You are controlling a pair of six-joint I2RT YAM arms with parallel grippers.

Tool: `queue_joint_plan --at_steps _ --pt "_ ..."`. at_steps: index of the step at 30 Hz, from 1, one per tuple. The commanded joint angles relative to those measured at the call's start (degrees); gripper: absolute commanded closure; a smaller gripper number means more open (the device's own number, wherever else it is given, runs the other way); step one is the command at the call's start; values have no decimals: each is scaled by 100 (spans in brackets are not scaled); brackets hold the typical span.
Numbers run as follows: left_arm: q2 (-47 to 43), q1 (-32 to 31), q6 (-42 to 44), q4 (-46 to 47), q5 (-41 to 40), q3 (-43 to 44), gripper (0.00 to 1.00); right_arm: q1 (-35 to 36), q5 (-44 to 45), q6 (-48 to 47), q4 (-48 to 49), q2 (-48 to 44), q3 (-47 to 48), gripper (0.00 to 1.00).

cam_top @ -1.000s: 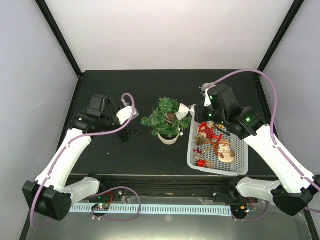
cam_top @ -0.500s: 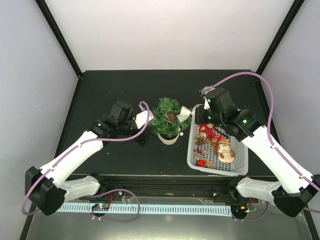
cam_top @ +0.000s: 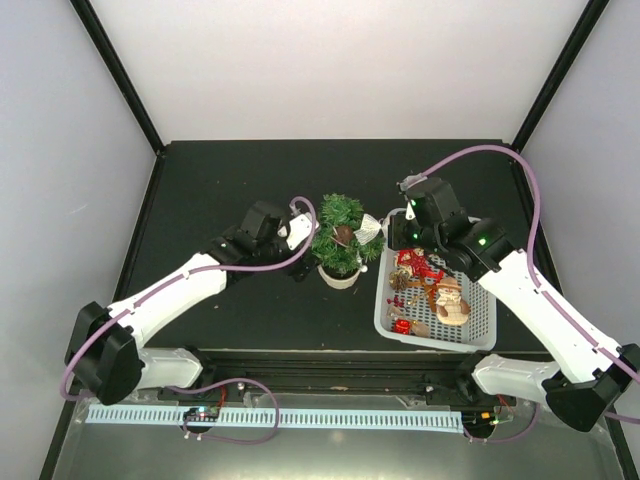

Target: Decorate the small christmas tree

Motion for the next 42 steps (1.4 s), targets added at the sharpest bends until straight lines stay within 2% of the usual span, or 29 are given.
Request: queue_joint_plan --at_steps 1,7,12,21,30,38,42 --pt "-44 -54 89 396 -622 -156 1 8 198 39 163 5 -51 99" --pt "-181 -31 602 917 -1424 -504 1 -19 142 26 254 -3 -153 99" --pt "7 193 717 1258 -1695 -408 1 -28 91 47 303 -37 -218 99" --pt "665 780 896 1730 -1617 75 1 -28 -387 -86 554 -412 -470 99" --pt "1147 1015 888 1911 -1436 562 1 -33 -1067 -276 1063 -663 -843 99" --pt "1797 1279 877 1924 -1089 1231 1 11 -1210 -494 1086 -549 -801 99" --pt "1784 1400 938 1899 -989 1349 1 23 -1110 -691 1097 -505 -642 99"
